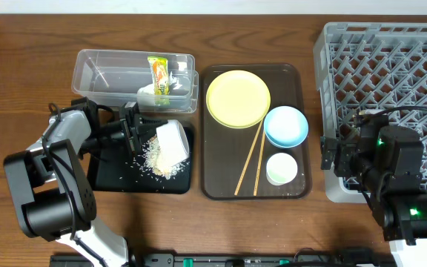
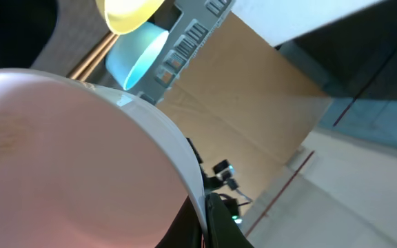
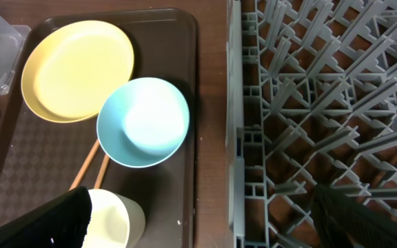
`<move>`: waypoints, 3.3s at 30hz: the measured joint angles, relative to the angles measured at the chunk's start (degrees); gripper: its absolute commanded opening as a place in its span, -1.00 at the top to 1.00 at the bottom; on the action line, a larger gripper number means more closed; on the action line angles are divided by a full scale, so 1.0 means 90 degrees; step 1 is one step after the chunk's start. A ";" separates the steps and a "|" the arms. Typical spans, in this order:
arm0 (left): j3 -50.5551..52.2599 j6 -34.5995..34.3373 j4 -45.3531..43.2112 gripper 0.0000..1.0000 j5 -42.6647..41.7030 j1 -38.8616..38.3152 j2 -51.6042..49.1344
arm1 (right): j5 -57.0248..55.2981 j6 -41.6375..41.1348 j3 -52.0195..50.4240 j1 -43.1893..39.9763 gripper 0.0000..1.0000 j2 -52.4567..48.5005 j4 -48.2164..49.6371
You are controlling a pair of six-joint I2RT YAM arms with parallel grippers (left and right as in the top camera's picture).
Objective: Sort waste into correct bins and load items into the dishwasher rack
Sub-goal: 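Tip the pink bowl over the black tray to dump the rice, then return the empty pink bowl to the brown tray with the left gripper, then grasp the white cup with the left gripper and lift it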
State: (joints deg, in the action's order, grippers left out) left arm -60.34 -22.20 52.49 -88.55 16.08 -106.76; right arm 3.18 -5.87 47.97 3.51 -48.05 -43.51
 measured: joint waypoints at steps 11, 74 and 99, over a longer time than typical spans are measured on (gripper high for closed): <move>0.0000 -0.0884 0.0000 0.88 -0.0005 0.0049 0.0000 | 0.0000 0.0000 0.0000 0.0000 -0.99 0.0000 0.0000; -0.0464 0.0974 -0.2844 0.05 0.8357 -0.6256 0.1061 | -0.0002 0.0000 0.0000 0.0000 -0.98 0.0000 -0.0002; -0.0782 0.0656 -0.3028 0.48 0.8361 -0.6980 0.0260 | -0.0002 0.0000 0.0000 0.0000 -0.98 0.0000 -0.0112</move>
State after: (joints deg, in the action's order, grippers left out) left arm -67.37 -16.29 25.23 -13.30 -46.74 -104.42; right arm 3.16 -5.87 47.97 3.51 -48.05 -44.51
